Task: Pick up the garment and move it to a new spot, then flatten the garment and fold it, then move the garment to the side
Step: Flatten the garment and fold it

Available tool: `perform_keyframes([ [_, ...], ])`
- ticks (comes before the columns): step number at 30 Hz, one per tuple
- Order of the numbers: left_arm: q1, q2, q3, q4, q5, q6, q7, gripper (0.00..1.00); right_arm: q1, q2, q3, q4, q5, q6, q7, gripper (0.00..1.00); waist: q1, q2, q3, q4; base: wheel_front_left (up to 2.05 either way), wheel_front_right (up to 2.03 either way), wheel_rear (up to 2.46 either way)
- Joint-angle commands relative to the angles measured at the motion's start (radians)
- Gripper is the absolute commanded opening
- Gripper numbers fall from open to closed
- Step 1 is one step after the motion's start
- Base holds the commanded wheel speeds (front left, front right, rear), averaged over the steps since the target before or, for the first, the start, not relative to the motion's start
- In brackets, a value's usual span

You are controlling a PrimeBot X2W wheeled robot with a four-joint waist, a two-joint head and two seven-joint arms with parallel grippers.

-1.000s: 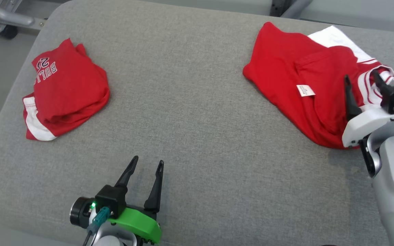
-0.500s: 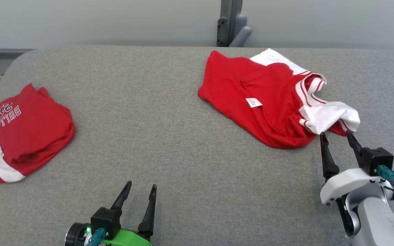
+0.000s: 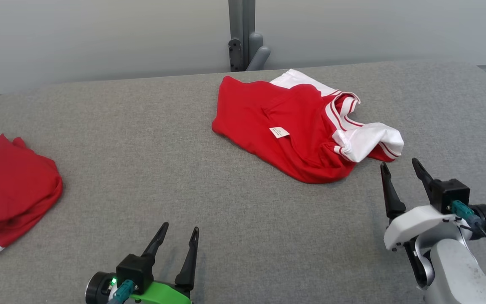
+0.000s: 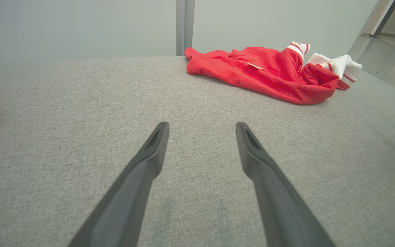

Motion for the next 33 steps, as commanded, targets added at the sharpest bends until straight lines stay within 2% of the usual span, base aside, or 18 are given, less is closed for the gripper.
perform_keyframes([
  [1, -0.014, 0.003, 0.000, -0.002, -0.005, -0.001, -0.001, 1.00, -0.025, -0.006, 0.008, 0.008, -0.002, -0.002, -0.003, 1.00, 0.0000, -0.0001, 0.023, 0.025, 0.00, 0.00, 0.00],
  [7, -0.026, 0.003, -0.005, 0.006, -0.014, -0.003, -0.001, 1.00, -0.138, -0.015, 0.047, 0.104, 0.010, -0.002, -0.003, 1.00, 0.0000, -0.0001, 0.050, 0.079, 0.00, 0.00, 0.00],
  [15, -0.037, 0.003, -0.017, 0.003, -0.013, -0.006, -0.001, 1.00, -0.306, -0.017, 0.029, 0.327, 0.034, -0.002, -0.001, 1.00, 0.0000, -0.0001, 0.086, 0.132, 0.00, 0.00, 0.00],
  [22, -0.046, 0.003, -0.031, 0.003, -0.028, -0.007, -0.001, 1.00, -0.411, -0.019, -0.006, 0.498, 0.045, -0.002, 0.026, 1.00, 0.0000, -0.0001, 0.101, 0.139, 0.00, 0.00, 0.00],
  [28, -0.052, 0.003, -0.032, 0.003, -0.034, -0.001, -0.001, 1.00, -0.454, -0.008, 0.000, 0.566, 0.067, -0.002, 0.055, 0.97, 0.0000, -0.0001, 0.101, 0.128, 0.00, 0.00, 0.00],
  [29, -0.053, 0.003, -0.030, 0.002, -0.034, 0.000, -0.001, 1.00, -0.461, -0.005, 0.004, 0.574, 0.072, -0.002, 0.059, 0.95, 0.0000, -0.0001, 0.101, 0.125, 0.00, 0.00, 0.00],
  [31, -0.053, 0.003, -0.029, -0.002, -0.035, 0.001, -0.001, 1.00, -0.470, -0.002, 0.012, 0.588, 0.082, -0.002, 0.064, 0.82, 0.0000, -0.0001, 0.101, 0.119, 0.00, 0.00, 0.00],
  [32, -0.052, 0.003, -0.029, -0.002, -0.035, 0.001, -0.001, 1.00, -0.474, -0.002, 0.014, 0.594, 0.088, -0.002, 0.065, 0.68, 0.0000, -0.0001, 0.101, 0.117, 0.00, 0.00, 0.00],
  [33, -0.052, 0.003, -0.030, -0.003, -0.036, 0.001, -0.001, 1.00, -0.479, -0.005, 0.020, 0.598, 0.086, -0.002, 0.062, 0.49, 0.0000, -0.0001, 0.101, 0.115, 0.00, 0.00, 0.00],
])
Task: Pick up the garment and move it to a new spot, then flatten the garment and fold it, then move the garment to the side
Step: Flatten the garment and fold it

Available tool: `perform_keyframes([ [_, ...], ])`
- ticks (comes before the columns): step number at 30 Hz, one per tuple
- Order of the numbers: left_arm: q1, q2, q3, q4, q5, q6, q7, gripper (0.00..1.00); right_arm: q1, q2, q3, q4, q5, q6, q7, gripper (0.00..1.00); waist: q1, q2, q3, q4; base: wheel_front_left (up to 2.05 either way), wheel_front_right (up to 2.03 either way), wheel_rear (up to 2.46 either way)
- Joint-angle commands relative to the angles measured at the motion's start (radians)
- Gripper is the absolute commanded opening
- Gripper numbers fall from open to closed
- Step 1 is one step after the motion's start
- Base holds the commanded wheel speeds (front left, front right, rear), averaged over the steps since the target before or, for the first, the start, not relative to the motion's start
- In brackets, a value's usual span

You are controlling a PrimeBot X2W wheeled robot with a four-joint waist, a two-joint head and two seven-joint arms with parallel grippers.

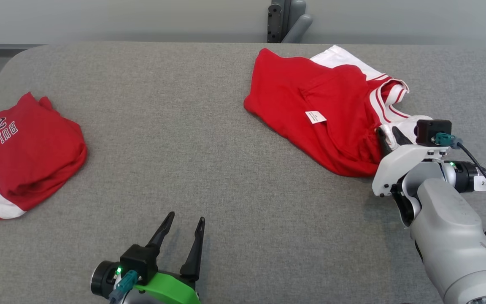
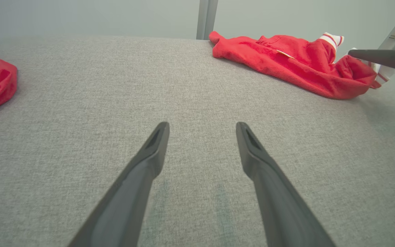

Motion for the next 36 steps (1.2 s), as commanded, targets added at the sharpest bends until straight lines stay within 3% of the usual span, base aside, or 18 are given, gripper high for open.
perform_keyframes([
  [1, -0.008, 0.003, 0.002, -0.004, -0.008, 0.002, -0.001, 1.00, -0.011, -0.003, 0.001, 0.005, 0.005, -0.002, -0.004, 0.43, 0.0000, -0.0001, 0.000, -0.001, 0.00, 0.00, 0.00],
  [2, -0.008, 0.003, 0.001, -0.004, -0.009, 0.003, -0.001, 1.00, -0.013, -0.004, 0.000, 0.008, 0.011, -0.002, -0.007, 0.40, 0.0000, -0.0001, 0.001, -0.002, 0.00, 0.00, 0.00],
  [5, -0.009, 0.003, -0.001, -0.004, -0.011, 0.003, -0.001, 1.00, -0.016, -0.006, -0.002, 0.023, 0.018, -0.002, -0.013, 0.00, 0.0000, -0.0001, 0.002, -0.004, 0.00, 0.00, 0.00],
  [15, 0.020, 0.003, 0.019, 0.001, 0.001, 0.004, -0.001, 1.00, 0.038, 0.007, -0.016, -0.014, 0.063, -0.002, -0.061, 0.00, 0.0000, -0.0001, -0.034, -0.052, 0.00, 0.00, 0.00],
  [27, 0.067, 0.003, 0.046, 0.004, 0.016, -0.004, -0.001, 1.00, 0.388, 0.042, -0.071, -0.416, 0.168, -0.002, -0.065, 0.00, 0.0000, -0.0001, -0.130, -0.236, 0.00, 0.00, 0.00],
  [28, 0.066, 0.003, 0.047, 0.005, 0.016, -0.004, -0.001, 1.00, 0.416, 0.043, -0.083, -0.433, 0.173, -0.002, -0.066, 0.14, 0.0000, -0.0001, -0.130, -0.248, 0.00, 0.00, 0.00],
  [29, 0.066, 0.003, 0.046, 0.007, 0.018, -0.005, -0.001, 1.00, 0.440, 0.043, -0.097, -0.447, 0.177, -0.002, -0.066, 0.69, 0.0000, -0.0001, -0.131, -0.259, 0.00, 0.00, 0.00],
  [30, 0.066, 0.003, 0.045, 0.010, 0.019, -0.005, -0.001, 1.00, 0.461, 0.043, -0.110, -0.460, 0.183, -0.002, -0.066, 1.00, 0.0000, -0.0001, -0.131, -0.268, 0.00, 0.00, 0.00],
  [36, 0.067, 0.003, 0.051, 0.025, 0.022, -0.007, -0.001, 1.00, 0.549, 0.046, -0.149, -0.545, 0.155, -0.001, -0.066, 1.00, 0.0000, -0.0001, -0.135, -0.298, 0.00, 0.00, 0.00],
])
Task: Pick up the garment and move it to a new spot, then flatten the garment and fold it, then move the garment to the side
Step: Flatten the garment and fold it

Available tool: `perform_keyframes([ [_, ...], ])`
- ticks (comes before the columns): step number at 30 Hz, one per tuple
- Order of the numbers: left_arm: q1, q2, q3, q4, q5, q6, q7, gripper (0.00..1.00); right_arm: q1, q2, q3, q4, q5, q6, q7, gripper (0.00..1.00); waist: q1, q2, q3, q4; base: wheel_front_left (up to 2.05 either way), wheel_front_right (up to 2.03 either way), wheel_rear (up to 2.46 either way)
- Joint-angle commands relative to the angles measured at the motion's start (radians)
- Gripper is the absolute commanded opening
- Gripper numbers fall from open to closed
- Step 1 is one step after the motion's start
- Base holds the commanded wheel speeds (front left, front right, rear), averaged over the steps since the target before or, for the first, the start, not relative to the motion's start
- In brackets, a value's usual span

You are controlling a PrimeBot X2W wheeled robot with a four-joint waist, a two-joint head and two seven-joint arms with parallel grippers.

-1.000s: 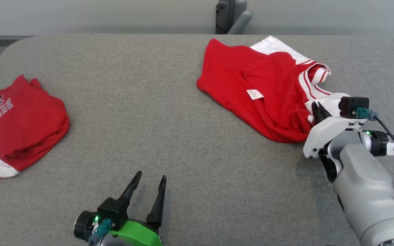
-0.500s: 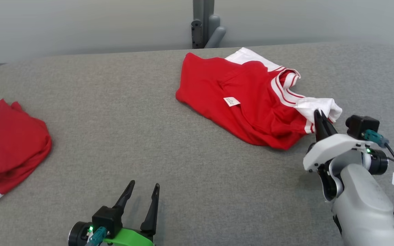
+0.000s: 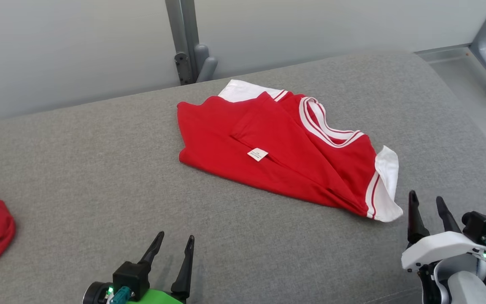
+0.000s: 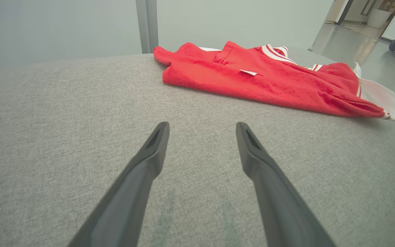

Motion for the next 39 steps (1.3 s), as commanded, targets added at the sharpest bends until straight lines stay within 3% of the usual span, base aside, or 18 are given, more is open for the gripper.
perform_keyframes([
  [1, 0.008, 0.003, 0.005, 0.007, 0.001, -0.005, -0.001, 1.00, 0.019, -0.003, -0.018, -0.030, -0.020, -0.001, -0.003, 1.00, 0.0000, -0.0001, -0.017, -0.027, 0.00, 0.00, 0.00],
  [13, 0.016, 0.003, 0.000, 0.013, -0.009, -0.006, -0.001, 1.00, -0.013, -0.003, 0.040, -0.093, -0.112, -0.001, -0.003, 1.00, 0.0000, -0.0001, -0.033, 0.013, 0.00, 0.00, 0.00],
  [20, 0.021, 0.003, -0.002, 0.016, -0.011, -0.007, -0.001, 1.00, -0.098, -0.003, 0.052, 0.044, -0.221, -0.001, 0.004, 1.00, 0.0000, -0.0001, -0.020, 0.048, 0.00, 0.00, 0.00],
  [32, 0.008, 0.003, 0.001, 0.030, -0.020, -0.007, -0.001, 1.00, -0.295, -0.080, 0.026, 0.297, -0.325, -0.001, 0.288, 1.00, 0.0000, -0.0001, 0.004, 0.071, 0.00, 0.00, 0.00],
  [39, -0.002, 0.003, -0.001, 0.028, -0.020, -0.006, -0.001, 1.00, -0.333, -0.100, 0.053, 0.356, -0.292, -0.001, 0.353, 1.00, 0.0000, -0.0001, 0.017, 0.072, 0.00, 0.00, 0.00],
])
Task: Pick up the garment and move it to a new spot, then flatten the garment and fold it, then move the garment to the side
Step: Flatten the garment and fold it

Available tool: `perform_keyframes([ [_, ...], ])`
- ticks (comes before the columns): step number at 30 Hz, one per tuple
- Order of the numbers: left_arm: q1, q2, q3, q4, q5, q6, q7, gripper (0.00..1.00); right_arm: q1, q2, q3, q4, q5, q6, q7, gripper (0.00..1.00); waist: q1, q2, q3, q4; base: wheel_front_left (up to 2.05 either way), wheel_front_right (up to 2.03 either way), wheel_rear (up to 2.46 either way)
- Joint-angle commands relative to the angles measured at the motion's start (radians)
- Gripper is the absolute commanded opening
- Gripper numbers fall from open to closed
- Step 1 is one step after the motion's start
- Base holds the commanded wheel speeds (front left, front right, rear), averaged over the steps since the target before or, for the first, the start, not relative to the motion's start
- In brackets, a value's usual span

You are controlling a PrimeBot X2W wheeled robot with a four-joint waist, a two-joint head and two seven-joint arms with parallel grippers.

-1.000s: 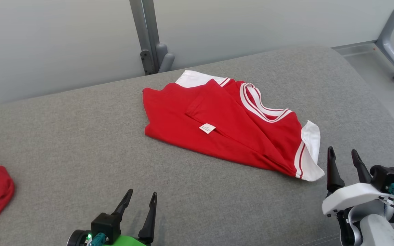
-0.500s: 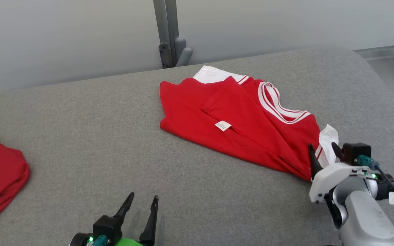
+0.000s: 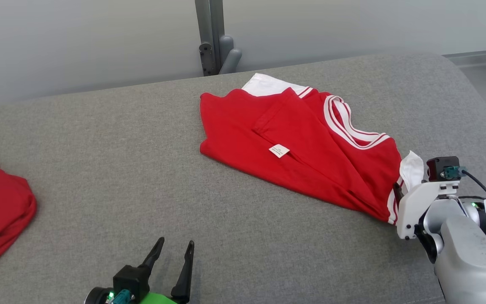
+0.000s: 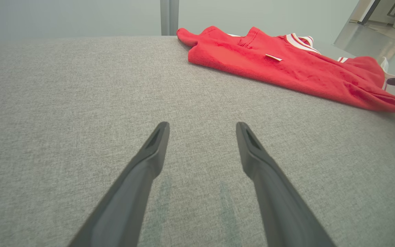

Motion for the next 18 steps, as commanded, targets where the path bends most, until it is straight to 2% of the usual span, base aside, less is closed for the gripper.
perform_keyframes([
  [1, -0.009, 0.003, 0.000, -0.002, -0.005, -0.003, -0.001, 1.00, -0.008, -0.006, 0.001, 0.012, 0.011, -0.001, 0.003, 1.00, 0.0000, -0.0001, 0.004, 0.001, 0.00, 0.00, 0.00],
  [2, -0.012, 0.003, -0.001, -0.002, -0.005, -0.003, -0.001, 1.00, -0.009, -0.008, 0.003, 0.020, 0.013, -0.001, 0.003, 0.95, 0.0000, -0.0001, 0.005, 0.002, 0.00, 0.00, 0.00],
  [3, -0.013, 0.003, -0.001, -0.002, -0.005, -0.003, -0.001, 1.00, -0.009, -0.009, 0.001, 0.029, 0.019, -0.001, 0.004, 0.85, 0.0000, -0.0001, 0.007, 0.003, 0.00, 0.00, 0.00],
  [4, -0.015, 0.003, -0.001, -0.002, -0.004, -0.003, -0.001, 1.00, -0.007, -0.012, 0.002, 0.035, 0.021, -0.001, 0.001, 0.64, 0.0000, -0.0001, 0.008, 0.004, 0.00, 0.00, 0.00],
  [5, -0.016, 0.003, -0.001, -0.003, -0.004, -0.003, -0.001, 1.00, -0.005, -0.015, 0.002, 0.040, 0.022, -0.001, -0.007, 0.38, 0.0000, -0.0001, 0.009, 0.004, 0.00, 0.00, 0.00],
  [6, -0.016, 0.003, 0.000, -0.004, -0.003, -0.003, -0.001, 1.00, 0.000, -0.016, -0.004, 0.048, 0.027, -0.001, -0.013, 0.03, 0.0000, -0.0001, 0.009, 0.003, 0.00, 0.00, 0.00],
  [7, -0.015, 0.003, 0.001, -0.006, -0.002, -0.003, -0.001, 1.00, 0.005, -0.017, -0.012, 0.050, 0.028, -0.001, -0.025, 0.00, 0.0000, -0.0001, 0.009, 0.003, 0.00, 0.00, 0.00],
  [13, -0.003, 0.003, 0.008, -0.010, 0.003, -0.003, -0.001, 1.00, 0.048, -0.030, -0.083, 0.073, 0.039, -0.001, -0.096, 0.00, 0.0000, -0.0001, 0.002, -0.006, 0.00, 0.00, 0.00],
  [14, 0.000, 0.003, 0.009, -0.011, 0.004, -0.002, -0.001, 1.00, 0.056, -0.032, -0.115, 0.070, 0.045, -0.001, -0.125, 0.20, 0.0000, -0.0001, 0.000, -0.010, 0.00, 0.00, 0.00],
  [15, 0.003, 0.003, 0.009, -0.011, 0.005, -0.002, -0.001, 1.00, 0.068, -0.027, -0.141, 0.069, 0.045, -0.001, -0.146, 0.62, 0.0000, -0.0001, -0.003, -0.014, 0.00, 0.00, 0.00],
  [16, 0.007, 0.003, 0.010, -0.011, 0.005, -0.002, -0.001, 1.00, 0.082, -0.024, -0.160, 0.071, 0.032, -0.001, -0.164, 1.00, 0.0000, -0.0001, -0.006, -0.019, 0.00, 0.00, 0.00],
  [18, 0.008, 0.003, 0.014, -0.010, 0.005, -0.001, -0.001, 1.00, 0.096, -0.014, -0.193, 0.057, 0.014, -0.001, -0.213, 1.00, 0.0000, -0.0001, -0.010, -0.029, 0.00, 0.00, 0.00],
])
